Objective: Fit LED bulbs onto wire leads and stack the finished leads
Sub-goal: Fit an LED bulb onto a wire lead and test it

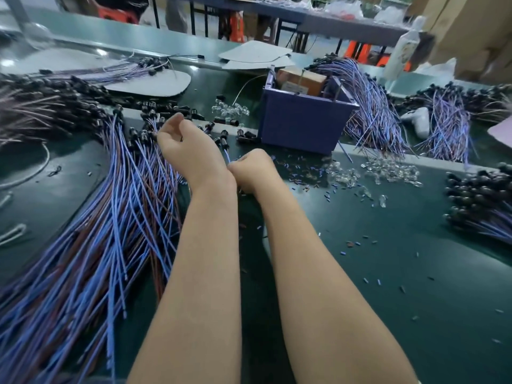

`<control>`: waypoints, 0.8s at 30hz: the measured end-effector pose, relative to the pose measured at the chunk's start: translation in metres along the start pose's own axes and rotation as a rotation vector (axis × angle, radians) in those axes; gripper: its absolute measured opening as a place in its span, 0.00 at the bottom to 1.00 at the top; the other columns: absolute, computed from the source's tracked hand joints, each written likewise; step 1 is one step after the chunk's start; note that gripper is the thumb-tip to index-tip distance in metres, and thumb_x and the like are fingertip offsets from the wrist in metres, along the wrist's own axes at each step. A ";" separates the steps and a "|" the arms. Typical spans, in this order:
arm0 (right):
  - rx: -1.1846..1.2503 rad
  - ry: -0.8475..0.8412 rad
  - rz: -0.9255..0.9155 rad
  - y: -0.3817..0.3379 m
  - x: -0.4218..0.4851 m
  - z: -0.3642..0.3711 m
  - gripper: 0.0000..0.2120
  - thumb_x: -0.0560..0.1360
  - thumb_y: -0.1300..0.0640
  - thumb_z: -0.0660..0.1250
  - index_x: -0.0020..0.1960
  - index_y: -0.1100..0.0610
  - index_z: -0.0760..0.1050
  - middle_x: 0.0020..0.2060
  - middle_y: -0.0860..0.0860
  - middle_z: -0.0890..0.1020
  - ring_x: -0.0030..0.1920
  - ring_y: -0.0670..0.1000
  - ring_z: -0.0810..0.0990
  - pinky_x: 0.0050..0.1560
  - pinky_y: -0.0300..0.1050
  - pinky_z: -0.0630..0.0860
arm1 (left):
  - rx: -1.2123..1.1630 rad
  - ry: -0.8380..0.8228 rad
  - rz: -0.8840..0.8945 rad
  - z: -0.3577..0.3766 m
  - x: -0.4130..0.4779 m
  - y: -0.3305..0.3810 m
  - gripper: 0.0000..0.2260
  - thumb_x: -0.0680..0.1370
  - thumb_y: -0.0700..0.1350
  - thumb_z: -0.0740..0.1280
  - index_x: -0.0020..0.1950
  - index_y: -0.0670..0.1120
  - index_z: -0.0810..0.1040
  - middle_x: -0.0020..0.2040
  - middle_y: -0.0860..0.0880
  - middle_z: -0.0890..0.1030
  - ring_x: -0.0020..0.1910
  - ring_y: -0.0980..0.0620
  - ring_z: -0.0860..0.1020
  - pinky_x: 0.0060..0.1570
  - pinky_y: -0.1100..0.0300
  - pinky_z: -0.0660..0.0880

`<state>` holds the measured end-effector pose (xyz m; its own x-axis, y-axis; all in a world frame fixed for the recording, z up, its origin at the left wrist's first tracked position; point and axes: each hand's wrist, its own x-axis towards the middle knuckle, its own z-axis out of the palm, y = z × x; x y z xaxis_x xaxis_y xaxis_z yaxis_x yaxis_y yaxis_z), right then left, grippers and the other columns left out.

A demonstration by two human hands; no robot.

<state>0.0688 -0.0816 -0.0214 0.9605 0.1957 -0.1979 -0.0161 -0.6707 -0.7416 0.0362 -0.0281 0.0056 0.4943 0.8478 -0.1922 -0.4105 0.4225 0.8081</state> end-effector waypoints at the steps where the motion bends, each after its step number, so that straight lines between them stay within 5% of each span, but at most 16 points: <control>1: 0.039 0.001 -0.009 0.000 -0.002 -0.002 0.08 0.71 0.64 0.60 0.33 0.61 0.66 0.29 0.57 0.67 0.30 0.54 0.63 0.32 0.42 0.62 | 0.001 -0.009 0.000 0.001 -0.001 -0.001 0.08 0.79 0.34 0.55 0.49 0.45 0.71 0.47 0.46 0.72 0.40 0.54 0.70 0.39 0.69 0.67; 5: 0.020 0.003 -0.066 0.000 -0.003 -0.001 0.12 0.73 0.61 0.62 0.47 0.70 0.77 0.38 0.65 0.76 0.37 0.54 0.69 0.38 0.43 0.65 | 0.026 -0.033 0.000 0.005 -0.009 -0.006 0.08 0.78 0.34 0.55 0.50 0.44 0.71 0.48 0.46 0.72 0.44 0.52 0.70 0.40 0.69 0.67; 10: -0.178 0.050 -0.063 0.002 0.003 0.020 0.13 0.77 0.63 0.56 0.60 0.63 0.70 0.58 0.59 0.77 0.55 0.60 0.76 0.43 0.45 0.65 | 0.031 -0.005 0.016 0.003 -0.006 -0.005 0.08 0.78 0.33 0.55 0.50 0.44 0.71 0.47 0.46 0.72 0.36 0.56 0.69 0.34 0.72 0.67; 14: -0.129 0.066 -0.077 -0.004 0.004 0.031 0.13 0.78 0.62 0.56 0.61 0.64 0.69 0.60 0.60 0.77 0.59 0.61 0.75 0.46 0.46 0.66 | 0.013 0.008 0.023 0.004 -0.003 -0.001 0.08 0.77 0.32 0.55 0.50 0.43 0.70 0.46 0.45 0.72 0.36 0.55 0.69 0.35 0.69 0.67; 17: -0.078 0.054 -0.056 -0.007 0.006 0.029 0.10 0.78 0.62 0.56 0.56 0.63 0.72 0.57 0.59 0.78 0.55 0.60 0.76 0.45 0.44 0.67 | -0.023 0.001 0.022 0.005 -0.001 0.001 0.09 0.77 0.32 0.54 0.50 0.42 0.71 0.47 0.44 0.72 0.42 0.51 0.69 0.40 0.64 0.67; 19: -0.056 0.044 -0.041 -0.006 0.006 0.023 0.09 0.76 0.64 0.57 0.38 0.60 0.70 0.44 0.57 0.78 0.39 0.57 0.74 0.37 0.42 0.65 | -0.031 -0.004 0.017 0.004 0.000 0.001 0.09 0.77 0.33 0.54 0.50 0.43 0.71 0.47 0.44 0.72 0.40 0.51 0.68 0.38 0.63 0.67; 21: -0.017 0.026 -0.016 -0.003 0.005 0.016 0.15 0.73 0.64 0.60 0.30 0.57 0.61 0.29 0.53 0.68 0.28 0.52 0.63 0.27 0.43 0.59 | -0.019 -0.005 -0.001 0.004 0.001 0.000 0.09 0.77 0.33 0.55 0.50 0.43 0.71 0.47 0.45 0.72 0.38 0.52 0.68 0.37 0.64 0.67; 24: 0.085 0.007 -0.043 0.001 0.005 0.008 0.09 0.72 0.61 0.63 0.38 0.66 0.76 0.29 0.55 0.70 0.31 0.51 0.66 0.30 0.41 0.63 | -0.027 0.003 -0.046 0.006 0.000 -0.005 0.09 0.77 0.34 0.55 0.50 0.44 0.71 0.47 0.46 0.72 0.41 0.52 0.69 0.36 0.64 0.67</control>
<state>0.0717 -0.0758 -0.0285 0.9626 0.2180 -0.1606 0.0018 -0.5985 -0.8011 0.0431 -0.0319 0.0052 0.5109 0.8281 -0.2306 -0.4079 0.4697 0.7830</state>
